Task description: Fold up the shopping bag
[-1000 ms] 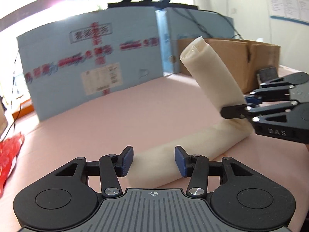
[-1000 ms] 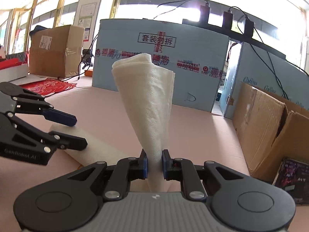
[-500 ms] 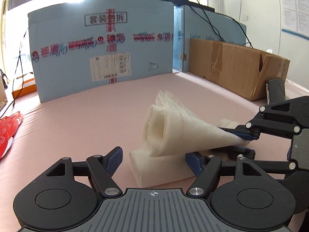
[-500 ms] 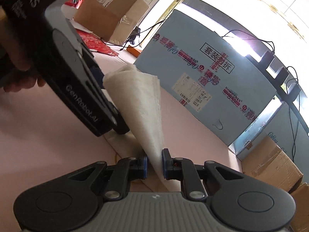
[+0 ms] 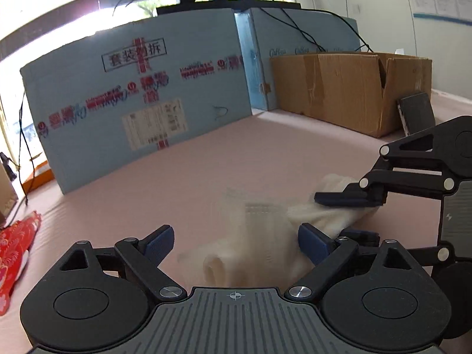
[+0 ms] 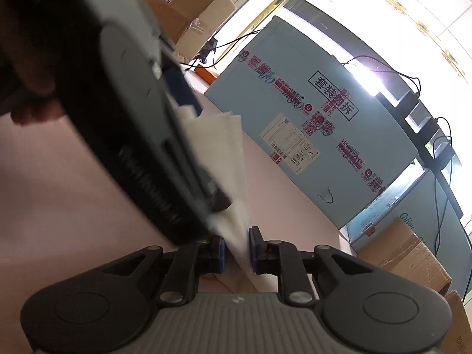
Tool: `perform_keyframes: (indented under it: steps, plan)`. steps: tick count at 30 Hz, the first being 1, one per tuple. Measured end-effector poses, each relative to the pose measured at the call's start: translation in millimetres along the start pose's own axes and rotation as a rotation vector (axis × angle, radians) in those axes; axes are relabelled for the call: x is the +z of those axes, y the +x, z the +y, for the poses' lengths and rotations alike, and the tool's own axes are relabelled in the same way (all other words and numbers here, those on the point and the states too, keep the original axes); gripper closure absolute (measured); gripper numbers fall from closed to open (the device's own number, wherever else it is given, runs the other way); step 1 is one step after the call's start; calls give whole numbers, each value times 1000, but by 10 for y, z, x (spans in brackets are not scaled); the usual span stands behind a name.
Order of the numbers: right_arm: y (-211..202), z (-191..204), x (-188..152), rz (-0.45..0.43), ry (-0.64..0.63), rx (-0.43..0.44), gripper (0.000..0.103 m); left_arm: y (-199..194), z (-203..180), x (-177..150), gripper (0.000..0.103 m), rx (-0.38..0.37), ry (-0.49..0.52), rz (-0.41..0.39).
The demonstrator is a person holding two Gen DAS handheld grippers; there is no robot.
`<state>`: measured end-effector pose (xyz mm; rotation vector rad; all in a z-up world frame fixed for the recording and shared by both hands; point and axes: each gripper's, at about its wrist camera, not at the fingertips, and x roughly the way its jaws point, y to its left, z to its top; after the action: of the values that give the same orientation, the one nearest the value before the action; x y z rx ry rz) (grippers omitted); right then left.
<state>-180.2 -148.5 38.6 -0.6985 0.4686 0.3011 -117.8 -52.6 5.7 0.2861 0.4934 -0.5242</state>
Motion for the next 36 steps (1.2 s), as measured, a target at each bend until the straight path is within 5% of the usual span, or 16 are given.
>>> perform_keyframes:
  steps: [4, 10, 14, 16, 18, 21, 26, 29, 30, 31, 36]
  plan:
    - [-100, -282, -85, 1, 118, 87, 45, 44, 53, -35, 5, -19, -26, 24]
    - [-191, -1084, -474, 6, 636, 411, 30, 26, 178, -60, 5, -80, -86, 16]
    - [63, -1444, -797, 43, 1023, 487, 30, 22, 208, -62, 5, -100, -99, 13]
    - [253, -1491, -887, 77, 1117, 493, 53, 15, 222, -58, 5, -105, -103, 8]
    - [411, -1382, -852, 121, 1065, 468, 65, -54, 243, -56, 5, -91, -103, -24]
    - [371, -1136, -685, 90, 841, 355, 68, -317, 327, -88, 5, -28, -122, -101]
    - [366, -1062, -712, 80, 848, 338, 69, -633, 427, -217, 7, -41, -259, -135]
    - [350, -1076, -751, 73, 872, 352, 69, -597, 331, -227, 30, -115, -247, -115]
    - [348, -1073, -753, 72, 872, 351, 69, -557, 297, -212, 55, -139, -236, -110]
    - [346, -1070, -754, 71, 871, 351, 68, -523, 262, -188, 65, -150, -222, -109]
    - [364, -1089, -754, 61, 883, 354, 68, -423, 330, -18, 76, -125, -176, -138]
